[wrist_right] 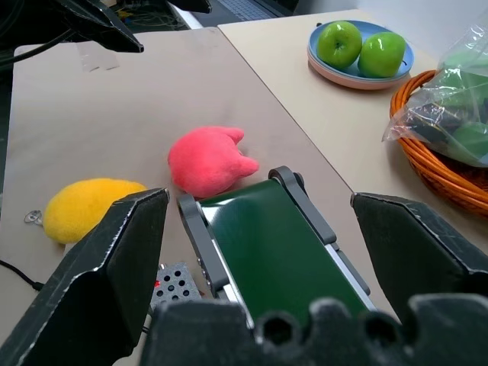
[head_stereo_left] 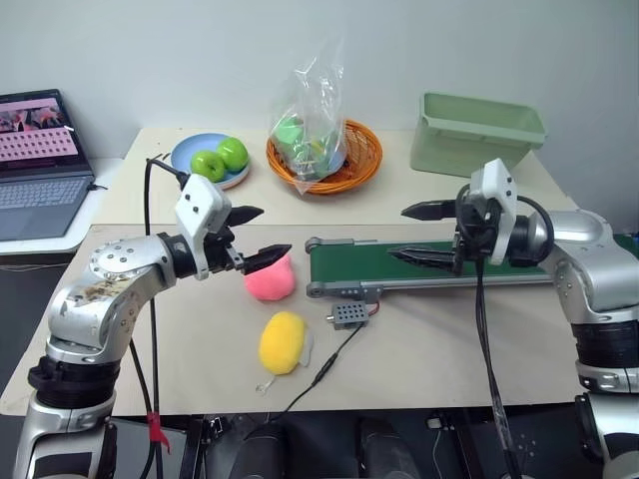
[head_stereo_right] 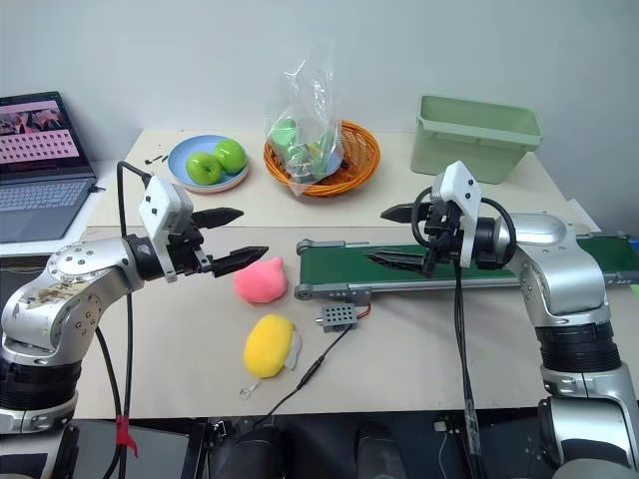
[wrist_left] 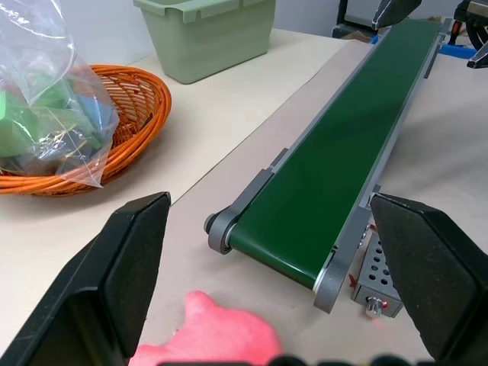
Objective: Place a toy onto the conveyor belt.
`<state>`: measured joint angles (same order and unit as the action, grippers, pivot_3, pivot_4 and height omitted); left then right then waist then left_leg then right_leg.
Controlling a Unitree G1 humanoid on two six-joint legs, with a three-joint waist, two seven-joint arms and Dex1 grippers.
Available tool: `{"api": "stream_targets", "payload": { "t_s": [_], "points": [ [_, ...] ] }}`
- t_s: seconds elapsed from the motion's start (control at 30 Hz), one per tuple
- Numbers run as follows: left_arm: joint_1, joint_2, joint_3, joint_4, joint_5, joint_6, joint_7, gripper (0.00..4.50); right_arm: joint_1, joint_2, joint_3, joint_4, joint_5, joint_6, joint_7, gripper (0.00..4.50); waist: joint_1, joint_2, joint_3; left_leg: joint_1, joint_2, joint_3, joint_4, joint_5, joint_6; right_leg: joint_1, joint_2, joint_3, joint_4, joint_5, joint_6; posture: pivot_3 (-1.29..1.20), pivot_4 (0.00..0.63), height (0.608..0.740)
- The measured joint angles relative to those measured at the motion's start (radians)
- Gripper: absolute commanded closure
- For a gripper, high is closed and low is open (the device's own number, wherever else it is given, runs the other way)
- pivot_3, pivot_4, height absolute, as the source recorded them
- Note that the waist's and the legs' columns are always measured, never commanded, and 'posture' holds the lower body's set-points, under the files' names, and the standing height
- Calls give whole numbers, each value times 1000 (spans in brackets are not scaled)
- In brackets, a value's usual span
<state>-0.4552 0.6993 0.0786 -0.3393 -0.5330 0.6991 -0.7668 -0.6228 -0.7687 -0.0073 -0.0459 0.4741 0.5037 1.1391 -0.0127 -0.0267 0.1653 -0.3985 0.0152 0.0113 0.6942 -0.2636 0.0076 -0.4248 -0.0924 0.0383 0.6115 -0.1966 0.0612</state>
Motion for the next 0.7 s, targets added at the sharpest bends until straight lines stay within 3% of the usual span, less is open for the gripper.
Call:
{"api": "stream_targets", "payload": {
  "t_s": [0.3, 0.43, 0.6, 0.7],
  "points": [
    [45, 22, 21, -3, 3, 1, 10, 53, -20, 5, 9, 33, -20, -14, 18, 0, -2, 0, 0, 0, 0, 0, 0, 0, 0, 0, 0, 0, 0, 0, 0, 0, 150, 740],
    [78, 15, 90, 0, -22, 49, 58, 53, -37, 5, 10, 42, -23, -20, 36, 0, -2, 0, 0, 0, 0, 0, 0, 0, 0, 0, 0, 0, 0, 0, 0, 0, 150, 740],
    [132, -6, 227, 6, -97, 158, 142, 53, -55, 5, 23, 84, -42, -41, 54, 0, -2, 0, 0, 0, 0, 0, 0, 0, 0, 0, 0, 0, 0, 0, 0, 0, 150, 740],
    [165, -67, 303, 49, -199, 365, 226, 53, -66, 6, 24, 97, -51, -50, 58, 0, -2, 0, 0, 1, 0, 0, 0, 0, 0, 0, 0, 0, 1, 0, 0, 0, 150, 740]
  ]
}}
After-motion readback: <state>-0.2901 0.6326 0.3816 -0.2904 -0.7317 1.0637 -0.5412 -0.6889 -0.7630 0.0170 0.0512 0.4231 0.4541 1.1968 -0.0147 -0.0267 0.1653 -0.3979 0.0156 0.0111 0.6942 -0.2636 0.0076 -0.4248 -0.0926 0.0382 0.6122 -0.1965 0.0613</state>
